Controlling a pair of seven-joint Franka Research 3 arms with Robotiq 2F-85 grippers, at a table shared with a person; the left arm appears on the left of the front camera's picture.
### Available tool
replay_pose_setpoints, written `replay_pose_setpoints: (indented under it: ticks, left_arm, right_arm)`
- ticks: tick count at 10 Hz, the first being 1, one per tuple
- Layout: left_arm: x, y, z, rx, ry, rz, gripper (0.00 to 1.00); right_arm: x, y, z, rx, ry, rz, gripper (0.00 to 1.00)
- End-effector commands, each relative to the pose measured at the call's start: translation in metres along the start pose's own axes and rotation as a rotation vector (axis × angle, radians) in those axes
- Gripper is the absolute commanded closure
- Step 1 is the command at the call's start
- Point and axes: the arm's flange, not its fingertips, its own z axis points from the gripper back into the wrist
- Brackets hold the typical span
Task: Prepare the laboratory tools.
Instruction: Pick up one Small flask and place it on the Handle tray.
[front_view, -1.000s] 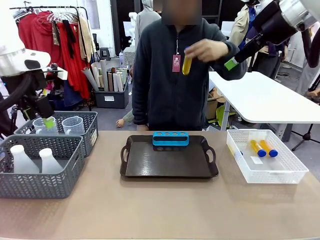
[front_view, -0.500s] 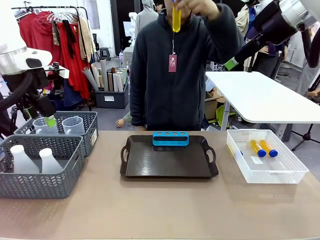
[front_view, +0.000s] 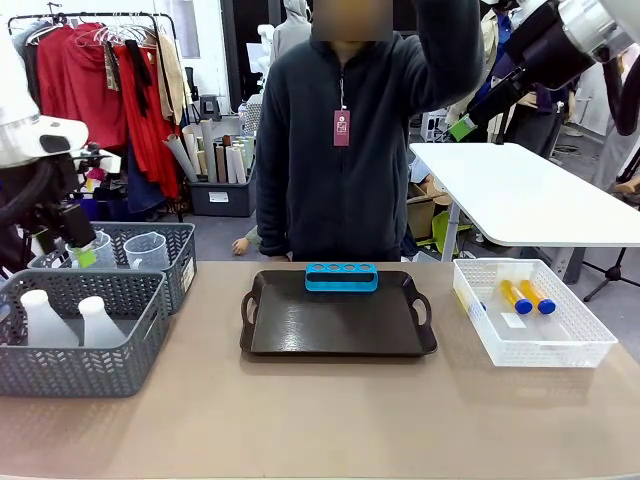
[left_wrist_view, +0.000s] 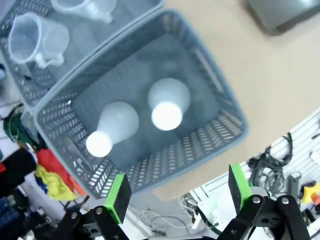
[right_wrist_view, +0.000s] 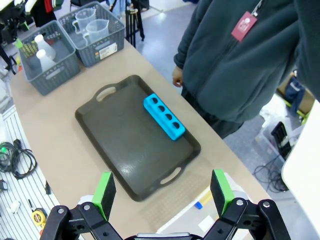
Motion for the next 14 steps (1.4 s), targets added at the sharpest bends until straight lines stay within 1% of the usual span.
replay_pose_setpoints:
  ticks: [1, 3, 4, 6, 8, 11, 14]
  left_arm:
    - [-0.011, 0.024, -0.017, 0.046, -0.013, 0.111, 0.0]
    - [-0.015, 0.065, -0.044, 0.058, -0.025, 0.197, 0.0]
    - [-0.014, 0.073, -0.054, 0.071, -0.028, 0.206, 0.0]
    - [-0.01, 0.085, -0.071, 0.085, -0.026, 0.234, 0.0]
    - [-0.013, 0.097, -0.087, 0.099, -0.053, 0.269, 0.0]
    - [-0.016, 0.105, -0.098, 0.104, -0.055, 0.294, 0.0]
    - [-0.015, 0.11, -0.107, 0.105, -0.047, 0.285, 0.0]
  right_arm:
    - [0.0, -0.001, 0.001, 0.002, 0.0, -0.001, 0.0]
    - [0.0, -0.001, 0.001, 0.002, 0.0, -0.001, 0.0]
    - [0.0, -0.001, 0.001, 0.002, 0.0, -0.001, 0.0]
    - [0.0, -0.001, 0.001, 0.002, 0.0, -0.001, 0.0]
    - [0.0, -0.001, 0.001, 0.002, 0.0, -0.001, 0.0]
    - [0.0, -0.001, 0.001, 0.002, 0.0, -0.001, 0.0]
    - [0.0, -0.001, 0.001, 0.002, 0.0, -0.001, 0.0]
